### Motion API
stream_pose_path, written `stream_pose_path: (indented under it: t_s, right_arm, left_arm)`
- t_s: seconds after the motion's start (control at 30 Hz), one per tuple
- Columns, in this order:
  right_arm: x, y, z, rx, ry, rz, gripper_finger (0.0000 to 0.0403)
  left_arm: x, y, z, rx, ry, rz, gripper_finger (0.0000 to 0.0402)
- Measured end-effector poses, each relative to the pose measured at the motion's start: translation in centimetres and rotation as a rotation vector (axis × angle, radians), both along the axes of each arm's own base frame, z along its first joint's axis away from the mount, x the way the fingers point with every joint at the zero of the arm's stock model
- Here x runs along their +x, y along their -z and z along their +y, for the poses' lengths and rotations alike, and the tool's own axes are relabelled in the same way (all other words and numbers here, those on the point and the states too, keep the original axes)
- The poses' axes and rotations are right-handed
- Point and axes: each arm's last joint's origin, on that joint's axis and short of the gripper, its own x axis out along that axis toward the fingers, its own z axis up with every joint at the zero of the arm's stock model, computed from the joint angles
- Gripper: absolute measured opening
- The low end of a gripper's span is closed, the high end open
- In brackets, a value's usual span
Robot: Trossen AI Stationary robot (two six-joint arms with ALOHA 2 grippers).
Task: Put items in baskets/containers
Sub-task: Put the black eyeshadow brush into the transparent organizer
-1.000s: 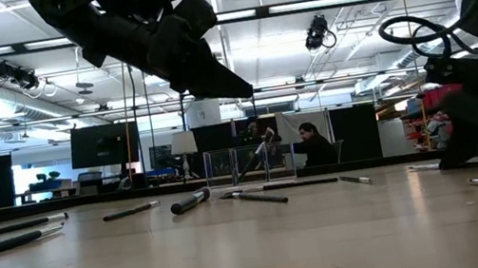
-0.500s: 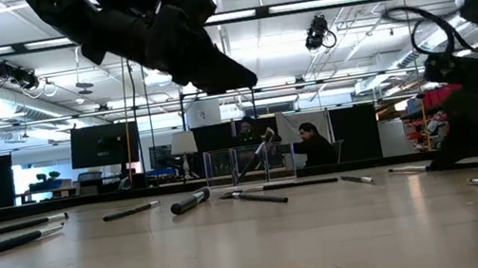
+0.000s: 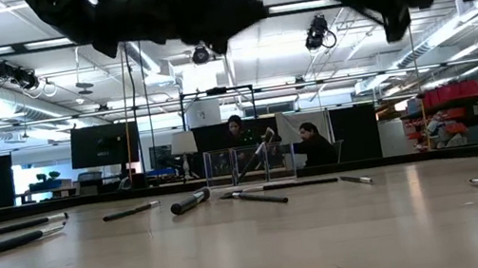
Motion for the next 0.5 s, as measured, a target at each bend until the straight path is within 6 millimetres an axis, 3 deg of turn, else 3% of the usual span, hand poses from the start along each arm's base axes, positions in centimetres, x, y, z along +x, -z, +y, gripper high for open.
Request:
stream_pose_path:
  t_s: [0.17,0.5]
  right_arm:
    - [0.2,-1.2,0.2,-0.047,-0.037,-0.084,0.0002]
    - [2.0,-3.1,1.0,-0.142,-0.119,-0.129,0.0004]
  left_arm:
    - [0.0,-1.7,-0.7,-0.013,0.030,-0.180,0.0126]
    - [1.2,-3.1,-1.1,0.016,0.055,-0.294,0.0256]
